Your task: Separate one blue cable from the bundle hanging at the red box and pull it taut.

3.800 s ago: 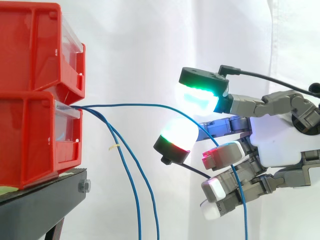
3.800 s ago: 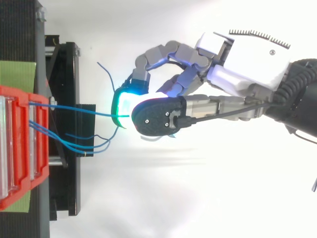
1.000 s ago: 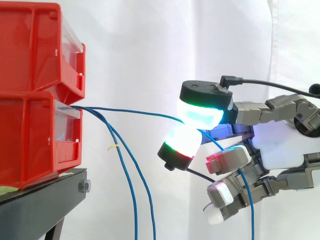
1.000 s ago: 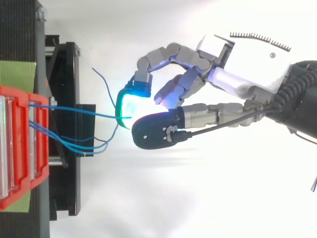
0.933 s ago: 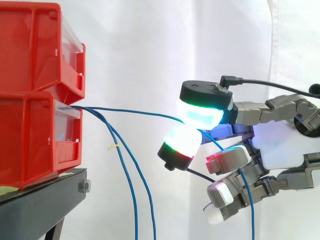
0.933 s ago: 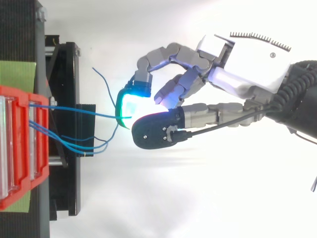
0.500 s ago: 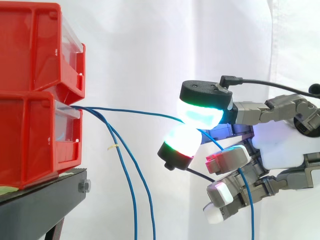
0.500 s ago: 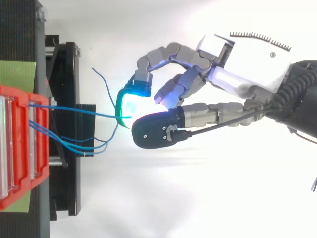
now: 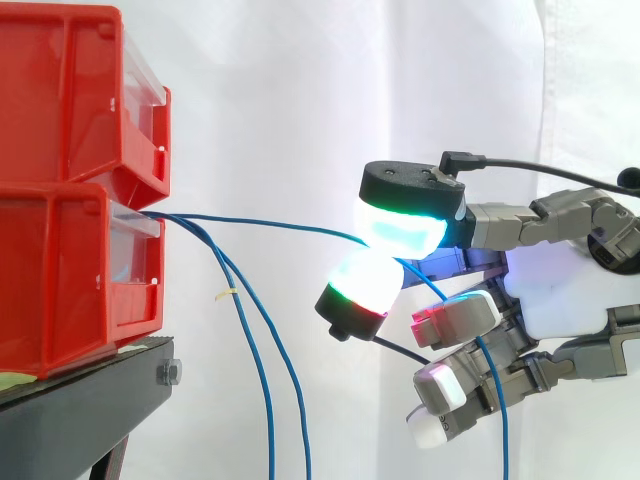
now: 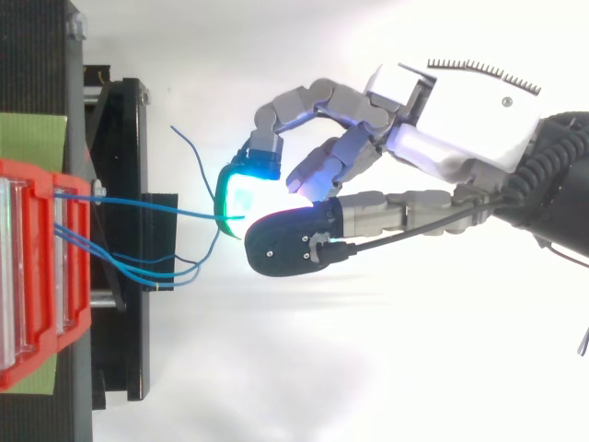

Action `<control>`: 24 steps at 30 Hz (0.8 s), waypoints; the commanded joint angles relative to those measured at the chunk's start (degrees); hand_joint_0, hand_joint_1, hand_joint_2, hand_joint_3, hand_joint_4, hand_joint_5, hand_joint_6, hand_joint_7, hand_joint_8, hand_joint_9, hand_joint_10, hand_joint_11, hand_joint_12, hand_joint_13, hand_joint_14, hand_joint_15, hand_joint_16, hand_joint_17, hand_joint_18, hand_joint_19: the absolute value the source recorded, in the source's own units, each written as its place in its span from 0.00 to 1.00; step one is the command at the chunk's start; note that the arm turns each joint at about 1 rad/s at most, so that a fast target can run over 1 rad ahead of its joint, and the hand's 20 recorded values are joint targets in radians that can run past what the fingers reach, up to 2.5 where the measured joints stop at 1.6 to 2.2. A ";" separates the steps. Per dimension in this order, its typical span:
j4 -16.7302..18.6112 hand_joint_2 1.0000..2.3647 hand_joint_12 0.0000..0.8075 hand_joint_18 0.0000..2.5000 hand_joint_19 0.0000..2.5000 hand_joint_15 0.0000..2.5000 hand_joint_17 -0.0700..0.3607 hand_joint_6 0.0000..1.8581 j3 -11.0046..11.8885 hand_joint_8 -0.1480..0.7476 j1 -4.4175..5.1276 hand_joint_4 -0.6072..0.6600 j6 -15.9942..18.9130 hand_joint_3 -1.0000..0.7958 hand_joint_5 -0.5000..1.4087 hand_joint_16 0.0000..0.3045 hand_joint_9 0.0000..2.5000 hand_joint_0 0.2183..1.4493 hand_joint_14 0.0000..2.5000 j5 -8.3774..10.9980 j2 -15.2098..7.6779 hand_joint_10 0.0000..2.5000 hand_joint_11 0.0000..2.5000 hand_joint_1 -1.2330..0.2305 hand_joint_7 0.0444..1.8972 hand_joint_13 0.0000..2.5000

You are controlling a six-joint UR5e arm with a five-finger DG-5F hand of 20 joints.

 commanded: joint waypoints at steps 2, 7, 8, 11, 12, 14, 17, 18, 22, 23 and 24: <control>0.00 0.02 0.41 0.23 0.22 0.34 0.42 0.51 -0.02 0.36 -0.03 0.34 0.00 0.48 0.18 0.16 0.51 0.35 0.01 0.05 0.00 0.01 0.58 0.33 0.59 0.41; 0.09 0.02 0.41 0.23 0.23 0.34 0.42 0.51 -0.02 0.37 -0.03 0.34 0.00 0.48 0.18 0.16 0.51 0.35 0.01 0.05 0.00 0.01 0.58 0.33 0.59 0.41; 0.09 0.02 0.41 0.23 0.23 0.34 0.42 0.51 -0.02 0.37 0.06 0.34 0.00 0.48 0.18 0.16 0.51 0.35 0.01 0.05 0.00 0.01 0.58 0.33 0.59 0.41; 0.00 0.02 0.41 0.23 0.23 0.34 0.42 0.51 -0.02 0.37 -0.03 0.34 0.00 0.49 0.18 0.16 0.51 0.35 0.01 0.05 0.00 0.01 0.57 0.33 0.59 0.41; 0.09 0.02 0.41 0.23 0.22 0.34 0.42 0.51 -0.02 0.37 -0.03 0.34 0.00 0.48 0.18 0.16 0.51 0.35 0.01 0.05 0.00 0.01 0.58 0.33 0.59 0.41; 0.09 0.02 0.41 0.23 0.22 0.34 0.42 0.51 -0.02 0.38 0.06 0.34 0.00 0.49 0.18 0.16 0.51 0.35 0.01 0.05 0.00 0.01 0.57 0.33 0.59 0.41; 0.09 0.02 0.41 0.23 0.22 0.34 0.42 0.51 -0.02 0.36 -0.03 0.34 0.00 0.49 0.18 0.16 0.51 0.35 0.01 0.05 0.00 0.01 0.58 0.33 0.59 0.41; 0.00 0.02 0.41 0.23 0.22 0.34 0.42 0.51 -0.02 0.36 0.06 0.34 0.00 0.49 0.18 0.16 0.51 0.35 0.01 0.05 0.00 0.01 0.58 0.33 0.59 0.41; 0.09 0.02 0.41 0.23 0.22 0.34 0.42 0.51 -0.02 0.36 0.06 0.34 0.00 0.49 0.18 0.16 0.51 0.35 0.01 0.05 0.00 0.01 0.58 0.33 0.59 0.41; 0.09 0.02 0.41 0.23 0.22 0.33 0.42 0.51 -0.02 0.37 0.06 0.34 0.00 0.49 0.18 0.16 0.51 0.35 0.01 0.05 0.00 0.01 0.57 0.33 0.59 0.41; 0.00 0.02 0.41 0.23 0.22 0.33 0.42 0.51 -0.02 0.37 0.06 0.34 0.00 0.49 0.18 0.16 0.51 0.35 0.01 0.05 0.00 0.01 0.57 0.33 0.59 0.41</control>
